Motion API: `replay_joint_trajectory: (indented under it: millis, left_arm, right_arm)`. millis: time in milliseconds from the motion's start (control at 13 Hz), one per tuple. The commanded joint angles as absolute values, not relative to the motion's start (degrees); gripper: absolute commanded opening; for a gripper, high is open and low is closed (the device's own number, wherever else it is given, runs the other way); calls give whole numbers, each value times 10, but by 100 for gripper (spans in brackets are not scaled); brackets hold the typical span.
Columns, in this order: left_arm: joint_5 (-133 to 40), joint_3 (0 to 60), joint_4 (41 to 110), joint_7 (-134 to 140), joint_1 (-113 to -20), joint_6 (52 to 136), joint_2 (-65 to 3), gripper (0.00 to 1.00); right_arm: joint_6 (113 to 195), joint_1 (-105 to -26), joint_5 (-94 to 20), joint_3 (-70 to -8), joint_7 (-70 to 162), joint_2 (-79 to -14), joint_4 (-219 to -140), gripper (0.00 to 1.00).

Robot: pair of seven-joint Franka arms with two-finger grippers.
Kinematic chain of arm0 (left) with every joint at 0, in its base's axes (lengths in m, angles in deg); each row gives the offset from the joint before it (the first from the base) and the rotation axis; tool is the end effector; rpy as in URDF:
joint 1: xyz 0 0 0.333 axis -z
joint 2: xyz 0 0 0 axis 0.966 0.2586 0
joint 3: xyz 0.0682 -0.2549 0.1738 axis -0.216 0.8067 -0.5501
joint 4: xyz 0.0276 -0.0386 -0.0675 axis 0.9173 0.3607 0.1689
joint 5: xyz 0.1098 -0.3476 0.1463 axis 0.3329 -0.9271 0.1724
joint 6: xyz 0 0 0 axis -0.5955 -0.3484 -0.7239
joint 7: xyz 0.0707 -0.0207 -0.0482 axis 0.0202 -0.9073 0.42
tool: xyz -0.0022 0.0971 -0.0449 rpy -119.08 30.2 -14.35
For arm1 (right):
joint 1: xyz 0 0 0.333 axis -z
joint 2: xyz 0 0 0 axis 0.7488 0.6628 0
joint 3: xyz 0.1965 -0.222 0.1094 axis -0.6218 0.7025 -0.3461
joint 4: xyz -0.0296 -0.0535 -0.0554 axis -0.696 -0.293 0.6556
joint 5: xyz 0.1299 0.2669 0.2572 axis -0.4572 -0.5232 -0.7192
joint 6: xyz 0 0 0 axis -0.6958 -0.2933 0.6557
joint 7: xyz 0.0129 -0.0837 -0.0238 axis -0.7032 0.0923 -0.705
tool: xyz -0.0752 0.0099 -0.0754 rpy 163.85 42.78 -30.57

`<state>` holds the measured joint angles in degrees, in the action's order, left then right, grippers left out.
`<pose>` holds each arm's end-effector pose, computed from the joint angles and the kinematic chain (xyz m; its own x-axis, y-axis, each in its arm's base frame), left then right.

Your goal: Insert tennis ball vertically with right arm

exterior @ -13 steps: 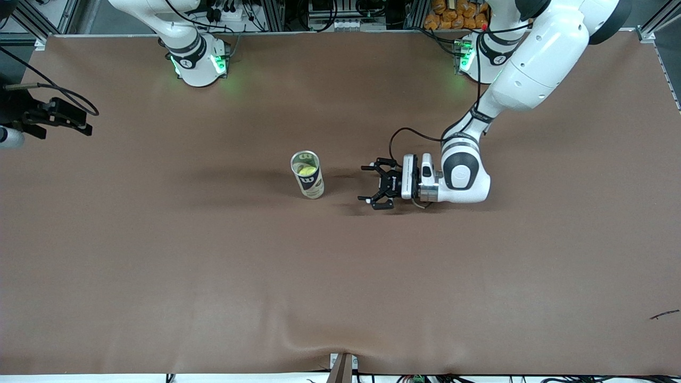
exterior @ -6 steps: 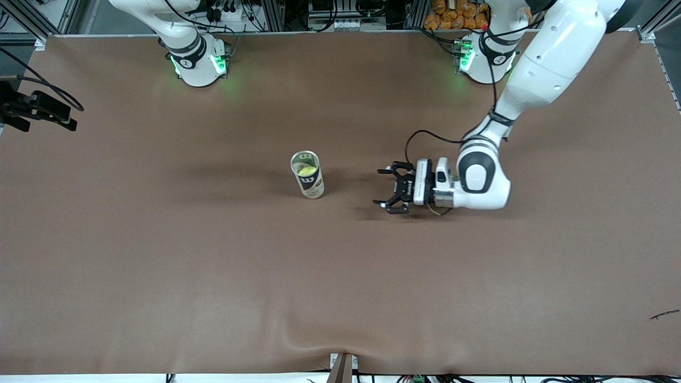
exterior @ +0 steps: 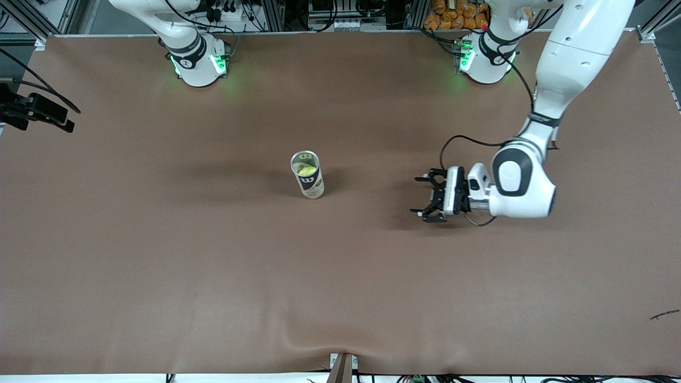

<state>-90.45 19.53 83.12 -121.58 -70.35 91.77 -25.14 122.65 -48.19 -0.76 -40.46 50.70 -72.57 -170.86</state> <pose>0.5849 -0.1755 0.2154 0.0227 -0.6534 0.7567 -0.9605 0.1958 0.1978 0.5267 -0.0377 0.6390 0.9957 -0.0681 -0.0636 -0.0693 -0.9974 -0.0172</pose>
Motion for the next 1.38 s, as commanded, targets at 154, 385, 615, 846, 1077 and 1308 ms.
replay_joint_trajectory:
  millis: [154,385,615,846,1077,1308]
  left_arm:
    - [-721,143,742,-1097,-699,846,-272,100]
    - [-628,122,683,-1028,-697,796,-273,100]
    - [-588,111,653,-947,-697,756,-275,100]
    - [-534,108,601,-828,-694,688,-277,100]
    - [-507,110,597,-704,-692,631,-302,100]
    - [-488,114,597,-543,-691,585,-335,100]
  right_arm:
    - [1228,-493,3,-400,515,-728,-1705,100]
    - [1227,-493,1,-400,515,-728,-1705,100]
    - [1218,-491,1,-400,515,-729,-1705,100]
    - [1219,-493,-4,-401,516,-727,-1705,100]
    - [1217,-494,-7,-401,517,-727,-1705,100]
    - [1217,-494,-7,-402,516,-727,-1705,100]
